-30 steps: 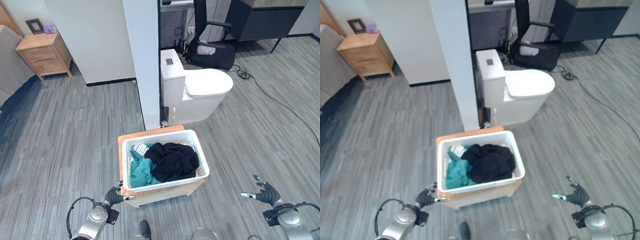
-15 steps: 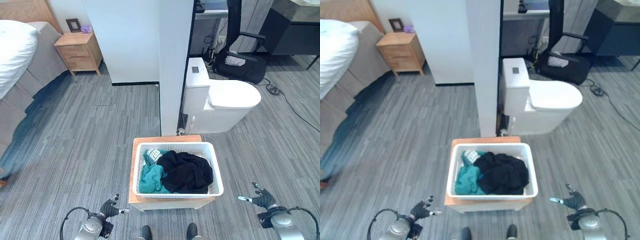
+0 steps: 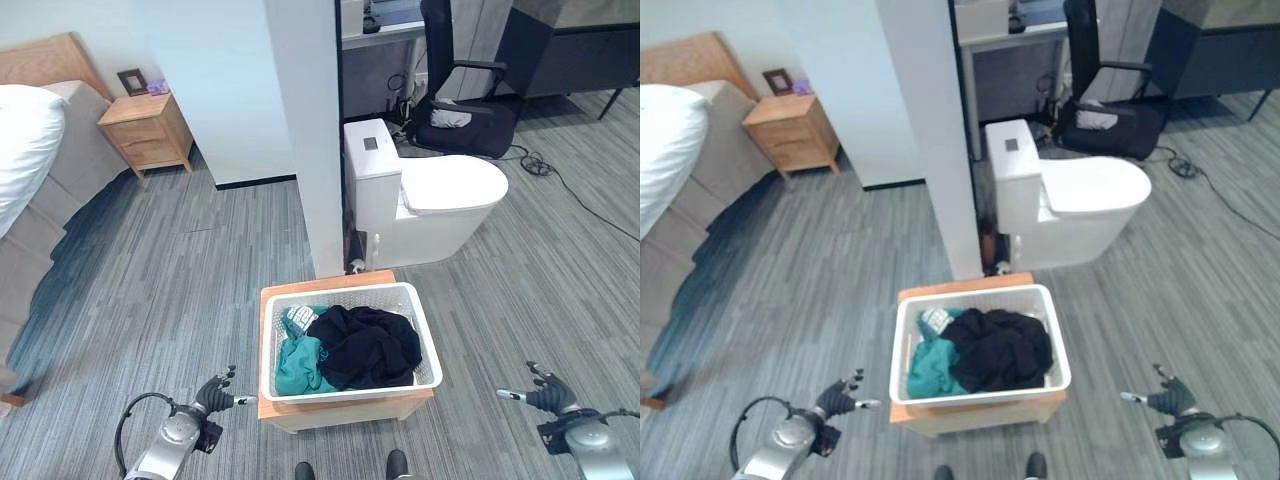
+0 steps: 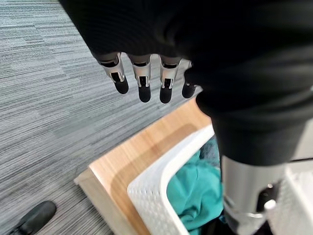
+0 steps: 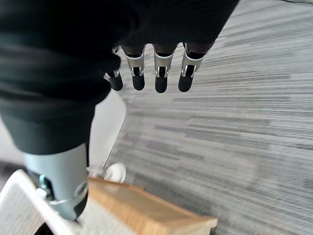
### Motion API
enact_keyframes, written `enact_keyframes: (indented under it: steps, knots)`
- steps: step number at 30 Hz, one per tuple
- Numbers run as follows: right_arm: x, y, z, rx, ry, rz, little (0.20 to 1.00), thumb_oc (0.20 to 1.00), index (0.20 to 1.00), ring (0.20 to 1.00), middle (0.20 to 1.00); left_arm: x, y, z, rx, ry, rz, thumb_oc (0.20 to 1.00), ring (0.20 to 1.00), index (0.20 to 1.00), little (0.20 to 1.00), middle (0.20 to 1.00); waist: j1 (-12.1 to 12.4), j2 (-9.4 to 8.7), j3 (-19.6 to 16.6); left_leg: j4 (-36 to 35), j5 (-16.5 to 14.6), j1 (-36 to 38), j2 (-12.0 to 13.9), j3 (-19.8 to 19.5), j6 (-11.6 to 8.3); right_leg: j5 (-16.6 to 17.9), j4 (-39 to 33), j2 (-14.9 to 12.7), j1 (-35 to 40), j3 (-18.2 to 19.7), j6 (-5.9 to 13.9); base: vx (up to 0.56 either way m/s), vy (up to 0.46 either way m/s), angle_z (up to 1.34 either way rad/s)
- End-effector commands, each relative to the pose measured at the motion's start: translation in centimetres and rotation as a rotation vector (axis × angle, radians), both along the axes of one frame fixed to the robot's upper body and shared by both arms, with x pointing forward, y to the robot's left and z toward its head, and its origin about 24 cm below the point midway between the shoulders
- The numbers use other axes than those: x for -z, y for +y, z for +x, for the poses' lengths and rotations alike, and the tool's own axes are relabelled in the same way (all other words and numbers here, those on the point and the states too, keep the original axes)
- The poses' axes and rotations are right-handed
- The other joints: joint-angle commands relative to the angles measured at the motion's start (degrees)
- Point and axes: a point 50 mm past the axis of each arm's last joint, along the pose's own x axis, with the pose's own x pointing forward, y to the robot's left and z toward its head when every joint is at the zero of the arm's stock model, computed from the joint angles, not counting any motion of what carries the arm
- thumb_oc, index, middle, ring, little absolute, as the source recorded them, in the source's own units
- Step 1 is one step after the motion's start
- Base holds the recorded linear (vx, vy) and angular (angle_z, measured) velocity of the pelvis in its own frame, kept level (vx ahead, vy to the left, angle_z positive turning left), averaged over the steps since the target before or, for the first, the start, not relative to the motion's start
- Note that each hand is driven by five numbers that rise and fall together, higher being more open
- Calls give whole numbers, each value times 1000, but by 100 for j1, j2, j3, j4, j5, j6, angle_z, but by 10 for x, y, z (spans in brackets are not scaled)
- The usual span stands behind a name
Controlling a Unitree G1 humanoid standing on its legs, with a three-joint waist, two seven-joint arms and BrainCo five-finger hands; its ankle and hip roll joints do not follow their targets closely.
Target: Grab the laundry basket,head to the washer,open it,put in the laundry and shut it.
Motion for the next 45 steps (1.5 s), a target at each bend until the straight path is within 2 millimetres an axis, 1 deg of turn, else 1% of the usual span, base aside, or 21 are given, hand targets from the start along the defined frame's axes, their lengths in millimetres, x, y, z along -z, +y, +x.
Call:
enact_keyframes:
  steps: [1, 2, 3, 4, 5, 6, 7, 8, 10, 12, 14, 15, 20, 24, 25, 28, 29, 30, 32, 39, 45]
  knots:
    - [-21, 0, 34, -50, -82, -49, 1000, 1000, 1000, 1000, 1000, -7, 4, 27, -38, -43, 7, 1000, 1000, 1000, 1000, 1000, 56, -269, 115, 105, 35, -25, 255, 3, -339, -57, 45, -319, 238, -27, 472, -13, 37, -1]
    - [-20, 13, 52, -79, -93, -38, 1000, 1000, 1000, 1000, 1000, 5, -2, 27, -67, 31, 18, 1000, 1000, 1000, 1000, 1000, 10, -259, 109, 105, 36, -53, 262, 62, -343, -11, 45, -333, 163, 24, 486, -4, 37, -3]
    - [-18, 19, 61, -87, -90, -31, 1000, 1000, 1000, 1000, 1000, 8, -3, 29, -75, 56, 32, 1000, 1000, 1000, 1000, 1000, -9, -253, 116, 105, 39, -67, 265, 97, -347, 7, 45, -332, 125, 55, 487, -3, 37, -3]
    - [-18, 20, 63, -88, -94, -32, 1000, 1000, 1000, 1000, 1000, 8, -3, 31, -77, 52, 31, 1000, 1000, 1000, 1000, 1000, -11, -251, 129, 105, 39, -71, 266, 104, -347, 10, 45, -331, 117, 62, 487, -5, 27, -11]
    - [-19, 25, 73, -100, -96, -31, 1000, 1000, 1000, 1000, 1000, 8, -5, 35, -88, 65, 37, 1000, 1000, 1000, 1000, 1000, -33, -247, 144, 105, 38, -88, 265, 135, -347, 39, 45, -337, 77, 93, 495, -31, 41, -23]
    - [-23, 37, 91, -136, -99, -42, 1000, 1000, 1000, 1000, 1000, 9, -7, 40, -107, 98, 44, 1000, 1000, 1000, 1000, 1000, -71, -249, 165, 105, 49, -142, 264, 182, -348, 89, 45, -344, -27, 148, 502, -31, 41, -22]
    - [-24, 37, 93, -137, -103, -43, 1000, 1000, 1000, 1000, 1000, 9, -7, 41, -109, 94, 43, 1000, 1000, 1000, 1000, 1000, -77, -246, 175, 105, 50, -149, 264, 188, -348, 92, 45, -344, -38, 154, 502, -50, 59, -26]
    - [-30, 50, 111, -187, -94, -73, 1000, 1000, 1000, 1000, 1000, 4, -13, 52, -84, 97, 62, 1000, 1000, 1000, 1000, 1000, -133, -245, 225, 105, 60, -206, 266, 253, -348, 164, 45, -353, -147, 220, 511, -45, 47, -21]
    - [-33, 61, 125, -215, -87, -74, 1000, 1000, 1000, 1000, 1000, -4, -15, 65, -63, 84, 89, 1000, 1000, 1000, 1000, 1000, -171, -242, 291, 105, 80, -272, 265, 278, -345, 207, 45, -357, -244, 265, 510, -61, 55, -21]
    - [-39, 69, 141, -215, -67, -74, 1000, 1000, 1000, 1000, 1000, -16, -11, 80, -65, 65, 131, 1000, 1000, 1000, 1000, 1000, -225, -263, 388, 105, 114, -369, 274, 319, -344, 280, 45, -367, -382, 324, 505, -67, 45, -6]
    - [-40, 73, 150, -210, -27, -86, 1000, 1000, 1000, 1000, 1000, -27, -7, 92, -63, 45, 168, 1000, 1000, 1000, 1000, 1000, -225, -285, 458, 105, 147, -444, 281, 308, -347, 316, 45, -376, -455, 331, 504, -52, 21, -5]
    - [-41, 74, 151, -211, -30, -86, 1000, 1000, 1000, 1000, 1000, -28, -7, 93, -65, 42, 168, 1000, 1000, 1000, 1000, 1000, -234, -285, 470, 105, 149, -448, 280, 307, -347, 317, 45, -377, -459, 330, 504, -50, 15, -7]
    - [-40, 84, 161, -172, 104, -67, 1000, 1000, 1000, 1000, 1000, -57, 8, 118, -90, -2, 254, 1000, 1000, 1000, 1000, 1000, -212, -354, 617, 105, 243, -629, 289, 269, -349, 397, 45, -382, -628, 355, 483, -33, 6, -3]
    - [-39, 94, 164, -178, 134, -43, 1000, 1000, 1000, 1000, 1000, -65, 11, 124, -90, -14, 277, 1000, 1000, 1000, 1000, 1000, -200, -386, 656, 105, 260, -654, 289, 233, -350, 400, 45, -379, -637, 331, 475, 2, 0, 2]
    - [-39, 102, 165, -179, 134, -6, 1000, 1000, 1000, 1000, 1000, -67, 13, 125, -94, -16, 290, 1000, 1000, 1000, 1000, 1000, -202, -408, 677, 105, 258, -669, 282, 222, -344, 400, 45, -371, -650, 335, 470, 0, 0, 0]
    - [-41, 114, 170, -181, 100, 44, 1000, 1000, 1000, 1000, 1000, -67, 14, 124, -96, -14, 295, 1000, 1000, 1000, 1000, 1000, -213, -427, 697, 105, 248, -674, 280, 230, -336, 402, 45, -367, -667, 350, 471, 0, 0, 0]
    - [-45, 130, 176, -176, 2, 125, 1000, 1000, 1000, 1000, 1000, -64, 13, 122, -112, -18, 283, 1000, 1000, 1000, 1000, 1000, -238, -443, 711, 105, 237, -663, 277, 274, -332, 414, 45, -359, -687, 403, 483, 0, 0, 0]
    - [-44, 130, 176, -175, 3, 125, 1000, 1000, 1000, 1000, 1000, -64, 13, 122, -112, -18, 284, 1000, 1000, 1000, 1000, 1000, -231, -446, 708, 105, 235, -659, 277, 280, -332, 415, 45, -359, -686, 409, 484, 32, 48, -9]
    - [-48, 140, 178, -187, -115, 180, 1000, 1000, 1000, 1000, 1000, -59, 10, 119, -138, -36, 244, 1000, 1000, 1000, 1000, 1000, -286, -437, 722, 105, 188, -652, 271, 346, -318, 406, 45, -363, -726, 474, 501, 36, 50, -13]
    - [-48, 146, 170, -200, -218, 256, 1000, 1000, 1000, 1000, 1000, -52, -14, 119, -105, -57, 179, 1000, 1000, 1000, 1000, 1000, -301, -384, 687, 105, 120, -602, 223, 317, -285, 357, 45, -428, -617, 365, 530, 30, 31, -1]
    - [-35, 151, 159, -230, -155, 320, 1000, 1000, 1000, 1000, 1000, -45, -12, 113, -94, -21, 202, 1000, 1000, 1000, 1000, 1000, -342, -458, 596, 105, 86, -462, 222, 317, -278, 308, 45, -431, -423, 296, 520, 30, 12, 2]
